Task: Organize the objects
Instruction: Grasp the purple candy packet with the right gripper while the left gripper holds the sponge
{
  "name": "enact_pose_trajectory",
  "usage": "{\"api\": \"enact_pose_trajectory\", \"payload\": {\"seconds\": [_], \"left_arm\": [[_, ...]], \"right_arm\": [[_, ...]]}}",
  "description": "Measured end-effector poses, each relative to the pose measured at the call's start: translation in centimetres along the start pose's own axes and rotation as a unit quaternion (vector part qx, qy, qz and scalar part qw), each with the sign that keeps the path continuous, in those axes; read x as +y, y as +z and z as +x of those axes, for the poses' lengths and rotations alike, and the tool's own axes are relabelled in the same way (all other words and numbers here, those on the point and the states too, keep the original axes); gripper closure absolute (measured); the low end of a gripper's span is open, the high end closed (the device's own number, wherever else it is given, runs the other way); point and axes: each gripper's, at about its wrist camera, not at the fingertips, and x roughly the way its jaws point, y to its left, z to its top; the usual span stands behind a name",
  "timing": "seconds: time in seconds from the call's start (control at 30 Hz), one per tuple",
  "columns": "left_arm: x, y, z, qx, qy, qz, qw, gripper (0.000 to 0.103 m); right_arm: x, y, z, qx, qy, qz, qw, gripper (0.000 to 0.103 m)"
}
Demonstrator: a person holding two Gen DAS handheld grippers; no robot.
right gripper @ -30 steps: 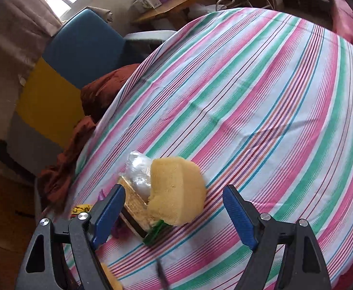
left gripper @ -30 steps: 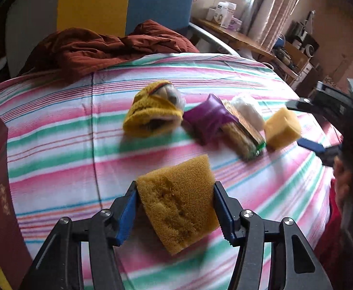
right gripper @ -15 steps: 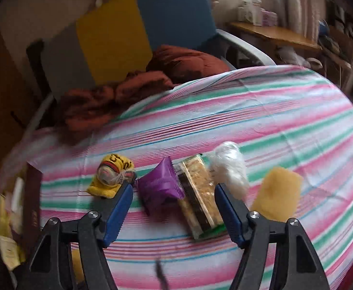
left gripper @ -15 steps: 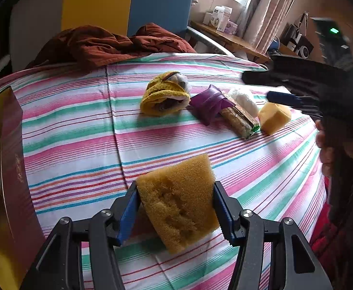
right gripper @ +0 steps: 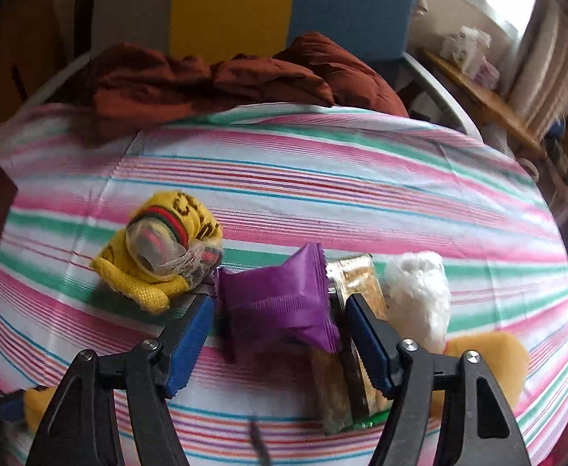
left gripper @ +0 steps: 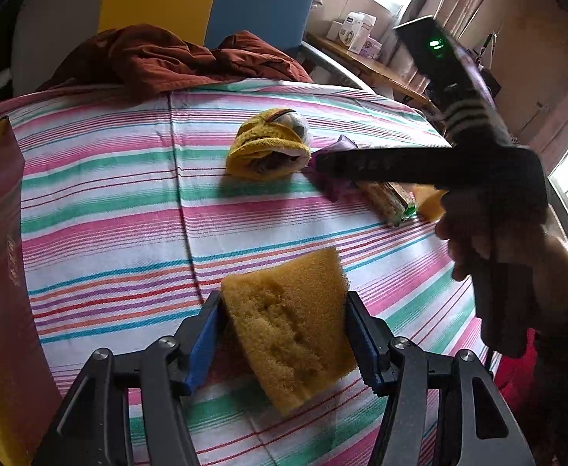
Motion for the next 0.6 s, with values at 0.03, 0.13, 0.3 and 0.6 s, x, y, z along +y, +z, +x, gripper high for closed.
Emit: {"api": "enact_pose_trajectory", "payload": {"seconds": [0.03, 0.13, 0.3, 0.6], "left_arm": [[0.0, 0.0, 0.1, -0.001, 0.0, 0.0, 1.0, 0.041], [-0.1, 0.0, 0.2, -0.003, -0.001, -0.001, 1.0, 0.041], [0.0, -0.2, 0.0, -0.005, -0.001, 0.001, 1.0, 0.042], [-0.4, -0.3, -1.5, -0.011, 0.01, 0.007, 0.9999, 0.045]], "right_arm": [[0.1, 0.1, 0.1, -0.002, 0.0, -0.005, 1.0, 0.032], [0.0, 0.2, -0.2, -0.011, 0.006, -0.006, 1.0, 0.053], [-0.6, 0.0, -1.0, -0.01, 0.034, 0.007, 0.999, 0.06], [-2.7, -0.4, -5.0, -0.067, 0.056, 0.062, 0.994, 0.06]]}}
